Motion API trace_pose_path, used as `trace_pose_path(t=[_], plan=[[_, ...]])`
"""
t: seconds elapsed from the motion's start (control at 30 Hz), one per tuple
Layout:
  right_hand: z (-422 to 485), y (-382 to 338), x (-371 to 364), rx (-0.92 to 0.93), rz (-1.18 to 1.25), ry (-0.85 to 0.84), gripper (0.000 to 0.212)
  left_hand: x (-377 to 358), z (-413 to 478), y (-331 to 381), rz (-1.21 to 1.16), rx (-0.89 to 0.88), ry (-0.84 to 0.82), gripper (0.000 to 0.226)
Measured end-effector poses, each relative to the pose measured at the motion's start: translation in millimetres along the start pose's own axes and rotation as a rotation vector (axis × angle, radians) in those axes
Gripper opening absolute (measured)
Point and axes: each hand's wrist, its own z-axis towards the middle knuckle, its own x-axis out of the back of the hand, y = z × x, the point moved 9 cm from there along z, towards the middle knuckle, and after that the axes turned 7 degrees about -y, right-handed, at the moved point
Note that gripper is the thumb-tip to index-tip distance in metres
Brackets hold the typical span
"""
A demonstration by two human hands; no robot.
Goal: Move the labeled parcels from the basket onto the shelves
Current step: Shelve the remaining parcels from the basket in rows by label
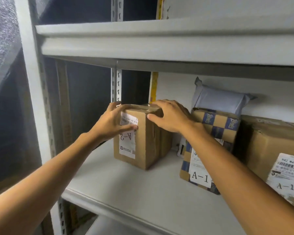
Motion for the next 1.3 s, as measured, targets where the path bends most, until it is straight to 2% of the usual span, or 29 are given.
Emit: trace_pose_path(t=[0.07,0.13,0.2,0.27,0.37,0.47,0.5,0.57,0.73,0.8,0.93,1.03,1.2,1.3], plan=[[9,4,-5,-0.065,0.109,-0.022,0.056,-5,7,-4,-0.092,-0.029,-0.003,0.090],[13,5,-8,-0.098,0.169,-0.025,0.055,-12,12,1,-0.048,-0.094,0.000,0.106],[14,2,-13,-0.106,0.151,-0.038,0.058,-17,15,10,-0.019,-0.202,0.017,0.113],[12,2,-21,-0.131,0.120,-0.072,0.061,-25,18,12,-0.109,-0.269,-0.012,0.116],[12,8,-22,-0.170,0.075,-0.094,0.067,-42,26,-14,-0.279,-0.181,-0.087,0.121],[13,7,-22,-0.187,0.064,-0.131,0.068,-73,32,-37,-0.483,-0.077,-0.334,0.117],[14,6,-23,-0.183,0.068,-0.136,0.067,-83,30,-36,-0.569,-0.082,-0.429,0.109],[11,4,-22,-0.184,0.066,-0.129,0.068,-94,26,-30,-0.635,-0.112,-0.521,0.090],[-1,10,-14,-0.225,-0.051,-0.123,0.080,-101,22,-10,-0.715,-0.159,-0.486,0.076],[-5,10,-14,-0.228,-0.117,-0.134,0.086,-98,20,-3,-0.707,-0.189,-0.439,0.084],[-19,16,-8,-0.262,-0.148,-0.128,0.096,-101,11,12,-0.633,-0.246,-0.376,0.117],[-31,18,7,-0.262,-0.195,-0.112,0.095,-104,12,26,-0.588,-0.274,-0.333,0.119],[-48,21,15,-0.275,-0.226,-0.079,0.094,-120,6,37,-0.627,-0.323,-0.389,0.122],[-55,22,16,-0.273,-0.272,-0.039,0.091,-128,5,31,-0.631,-0.300,-0.361,0.128]])
